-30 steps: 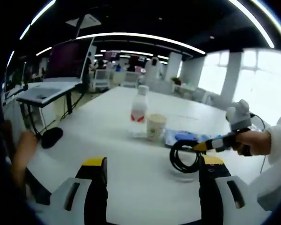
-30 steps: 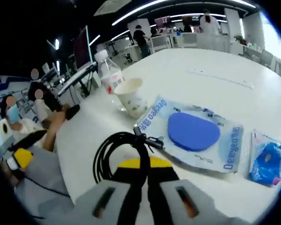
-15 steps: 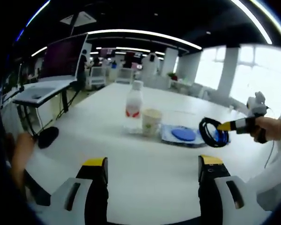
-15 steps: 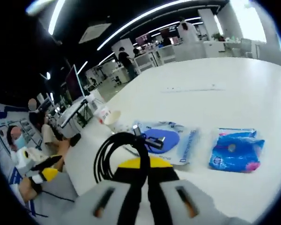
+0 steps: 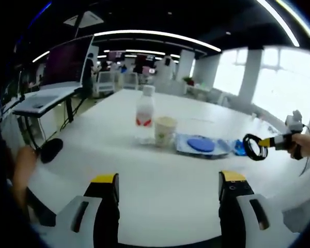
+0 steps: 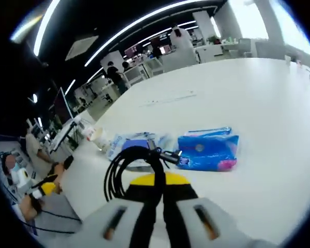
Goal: Arrange the tabletop items into an orderly group along one side of the table until the central work area is clear of visible clutter.
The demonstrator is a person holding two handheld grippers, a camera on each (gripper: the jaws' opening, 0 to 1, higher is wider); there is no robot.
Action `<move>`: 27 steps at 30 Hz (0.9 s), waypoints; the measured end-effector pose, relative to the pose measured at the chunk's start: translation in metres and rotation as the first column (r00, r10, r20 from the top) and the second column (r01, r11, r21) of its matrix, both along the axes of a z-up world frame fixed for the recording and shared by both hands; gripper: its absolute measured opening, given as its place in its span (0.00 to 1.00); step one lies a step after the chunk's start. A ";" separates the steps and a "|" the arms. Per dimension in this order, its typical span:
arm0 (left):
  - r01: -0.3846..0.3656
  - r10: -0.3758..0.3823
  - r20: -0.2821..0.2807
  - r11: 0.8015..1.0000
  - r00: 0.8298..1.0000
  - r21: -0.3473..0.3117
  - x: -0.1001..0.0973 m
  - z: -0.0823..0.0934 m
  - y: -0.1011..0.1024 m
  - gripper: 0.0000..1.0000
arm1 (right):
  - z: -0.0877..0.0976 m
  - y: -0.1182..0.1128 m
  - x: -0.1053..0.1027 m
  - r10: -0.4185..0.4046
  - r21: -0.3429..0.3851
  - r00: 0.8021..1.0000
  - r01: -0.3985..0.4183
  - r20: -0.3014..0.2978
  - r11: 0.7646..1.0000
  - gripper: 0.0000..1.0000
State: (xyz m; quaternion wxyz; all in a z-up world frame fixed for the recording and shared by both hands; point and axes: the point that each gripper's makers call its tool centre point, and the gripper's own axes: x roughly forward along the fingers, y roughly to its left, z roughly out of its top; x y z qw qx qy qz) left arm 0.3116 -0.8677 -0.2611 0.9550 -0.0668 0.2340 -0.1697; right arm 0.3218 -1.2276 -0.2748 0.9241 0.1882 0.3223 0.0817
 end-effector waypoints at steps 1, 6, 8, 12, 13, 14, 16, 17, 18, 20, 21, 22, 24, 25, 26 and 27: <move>0.001 -0.001 -0.001 1.000 1.000 0.002 0.000 0.000 0.000 0.75 | -0.001 -0.004 -0.001 -0.008 0.003 1.000 0.008 -0.006 1.000 0.00; 0.004 -0.004 -0.007 1.000 1.000 0.008 -0.002 -0.001 -0.001 0.75 | -0.008 -0.021 -0.010 -0.049 0.004 0.998 0.049 -0.033 0.999 0.00; 0.004 -0.004 -0.007 1.000 1.000 0.010 -0.003 -0.001 -0.001 0.75 | -0.011 -0.025 -0.010 -0.060 0.009 0.997 0.061 -0.042 0.998 0.00; 0.010 -0.010 -0.009 1.000 1.000 0.017 -0.005 -0.002 -0.002 0.75 | -0.017 -0.029 -0.012 -0.061 0.002 0.996 0.062 -0.062 0.998 0.00; 0.011 -0.011 -0.009 1.000 1.000 0.017 -0.005 -0.002 -0.002 0.75 | -0.019 -0.030 -0.013 -0.062 0.000 0.996 0.062 -0.067 0.998 0.00; 0.012 -0.012 -0.011 1.000 1.000 0.017 -0.005 -0.002 -0.002 0.74 | -0.022 -0.030 -0.013 -0.063 0.001 0.995 0.064 -0.071 0.998 0.00; 0.017 -0.017 -0.016 1.000 1.000 0.017 -0.006 -0.003 -0.003 0.74 | -0.029 -0.030 -0.014 -0.068 0.012 0.994 0.070 -0.088 0.998 0.00; 0.020 -0.020 -0.019 1.000 1.000 0.016 -0.007 -0.003 -0.004 0.74 | -0.032 -0.030 -0.015 -0.072 0.017 0.993 0.074 -0.098 0.997 0.00; 0.027 -0.027 -0.022 0.999 0.999 0.018 -0.008 -0.004 -0.005 0.74 | -0.034 -0.029 -0.016 -0.074 0.021 0.992 0.077 -0.105 0.997 0.00; 0.031 -0.031 -0.026 0.999 0.999 0.020 -0.008 -0.005 -0.005 0.74 | -0.039 -0.028 -0.015 -0.070 0.017 0.991 0.073 -0.113 0.997 0.00; 0.032 -0.031 -0.026 0.999 0.999 0.020 -0.008 -0.005 -0.006 0.74 | -0.040 -0.027 -0.014 -0.070 0.014 0.991 0.072 -0.115 0.997 0.00; 0.032 -0.031 -0.028 0.999 0.999 0.021 -0.009 -0.005 -0.006 0.74 | -0.043 -0.026 -0.014 -0.066 0.012 0.990 0.068 -0.121 0.998 0.00; 0.031 -0.030 -0.030 0.999 0.999 0.022 -0.009 -0.005 -0.006 0.74 | -0.048 -0.024 -0.013 -0.063 0.008 0.989 0.065 -0.133 0.998 0.00; 0.030 -0.030 -0.031 0.999 0.999 0.021 -0.010 -0.005 -0.006 0.74 | -0.053 -0.026 -0.011 -0.062 0.009 0.988 0.064 -0.140 0.998 0.00; 0.030 -0.029 -0.033 0.999 0.999 0.022 -0.010 -0.005 -0.005 0.74 | -0.058 -0.028 -0.009 -0.066 0.010 0.987 0.068 -0.149 0.998 0.00; 0.030 -0.029 -0.035 0.999 0.999 0.023 -0.010 -0.006 -0.005 0.75 | -0.062 -0.029 -0.008 -0.073 0.017 0.985 0.076 -0.157 0.997 0.00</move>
